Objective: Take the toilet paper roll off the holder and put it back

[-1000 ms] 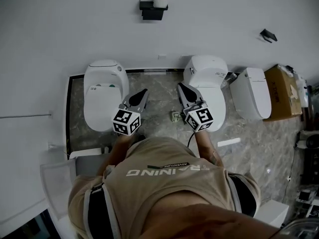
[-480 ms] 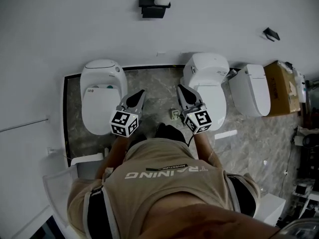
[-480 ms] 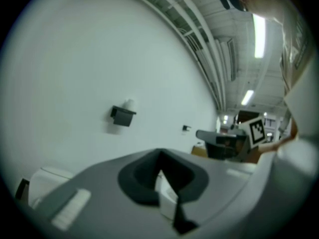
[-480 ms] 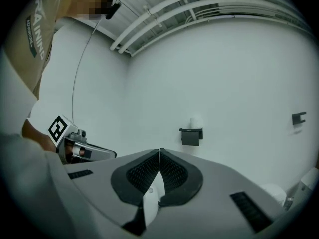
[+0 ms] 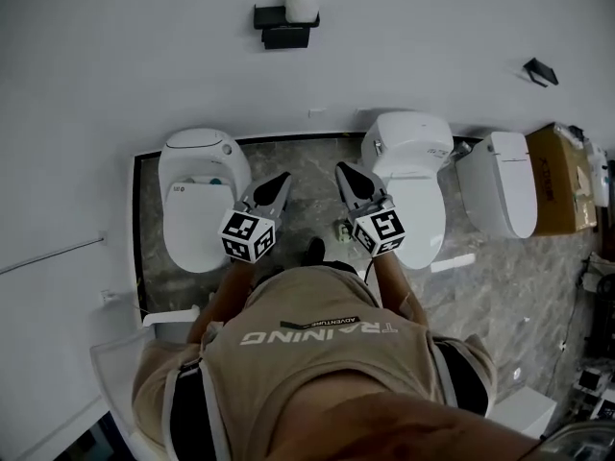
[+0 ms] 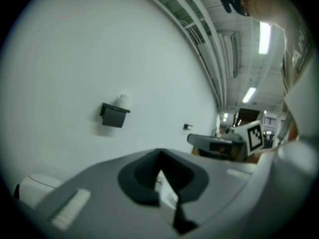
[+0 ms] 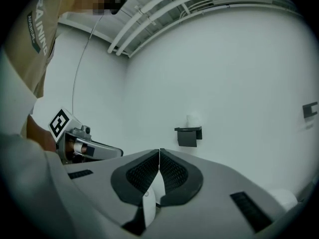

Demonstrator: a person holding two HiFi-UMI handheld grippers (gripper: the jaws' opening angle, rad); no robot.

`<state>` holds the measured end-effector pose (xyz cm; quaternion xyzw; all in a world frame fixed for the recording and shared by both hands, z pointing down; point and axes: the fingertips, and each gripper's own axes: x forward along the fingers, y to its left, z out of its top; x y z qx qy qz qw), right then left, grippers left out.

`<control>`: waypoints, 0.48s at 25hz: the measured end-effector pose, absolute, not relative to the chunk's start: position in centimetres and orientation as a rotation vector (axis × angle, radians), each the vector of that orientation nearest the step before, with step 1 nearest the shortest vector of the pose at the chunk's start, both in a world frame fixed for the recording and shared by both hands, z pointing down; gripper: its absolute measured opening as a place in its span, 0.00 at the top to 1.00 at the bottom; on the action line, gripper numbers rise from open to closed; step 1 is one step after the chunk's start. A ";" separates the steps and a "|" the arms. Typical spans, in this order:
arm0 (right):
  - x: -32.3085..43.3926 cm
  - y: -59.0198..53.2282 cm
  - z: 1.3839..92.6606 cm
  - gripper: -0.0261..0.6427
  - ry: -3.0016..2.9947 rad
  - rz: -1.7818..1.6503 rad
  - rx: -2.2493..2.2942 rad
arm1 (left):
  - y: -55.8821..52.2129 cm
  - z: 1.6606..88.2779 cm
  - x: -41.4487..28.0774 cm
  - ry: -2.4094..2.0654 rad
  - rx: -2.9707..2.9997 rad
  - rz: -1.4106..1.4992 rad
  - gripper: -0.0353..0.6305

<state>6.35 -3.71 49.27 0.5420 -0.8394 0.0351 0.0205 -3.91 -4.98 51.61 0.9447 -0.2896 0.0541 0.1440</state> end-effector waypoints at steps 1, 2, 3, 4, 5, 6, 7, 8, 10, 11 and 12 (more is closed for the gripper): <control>6.8 -4.1 49.6 0.94 -2.617 0.127 1.664 | -5.6 51.5 -3.3 -0.841 2.730 0.175 0.95; 7.2 -4.6 50.0 0.94 -2.628 0.143 1.648 | -6.2 51.5 -2.7 -0.848 2.734 0.193 0.95; 7.7 -5.1 50.4 0.94 -2.636 0.158 1.634 | -6.8 51.6 -2.1 -0.854 2.734 0.208 0.95; 8.2 -5.7 50.7 0.94 -2.644 0.171 1.623 | -7.4 51.7 -1.5 -0.860 2.732 0.218 0.95; 8.6 -6.2 51.1 0.94 -2.651 0.183 1.610 | -7.9 51.8 -0.9 -0.865 2.727 0.226 0.95; 8.9 -6.7 51.4 0.94 -2.658 0.198 1.595 | -8.3 51.9 -0.4 -0.873 2.723 0.234 0.95; 9.1 -7.2 51.7 0.94 -2.666 0.212 1.578 | -8.6 52.0 0.1 -0.882 2.719 0.239 0.95; 9.3 -7.7 52.0 0.94 -2.677 0.222 1.564 | -8.9 52.2 0.5 -0.890 2.715 0.244 0.95; 9.4 -9.0 52.6 0.94 -2.693 0.241 1.533 | -9.6 52.4 1.0 -0.905 2.703 0.254 0.95; 9.2 -9.7 53.0 0.94 -2.694 0.257 1.515 | -10.0 52.6 1.0 -0.912 2.696 0.260 0.95; 9.0 -10.3 53.3 0.94 -2.690 0.275 1.497 | -10.6 52.7 0.9 -0.920 2.688 0.265 0.95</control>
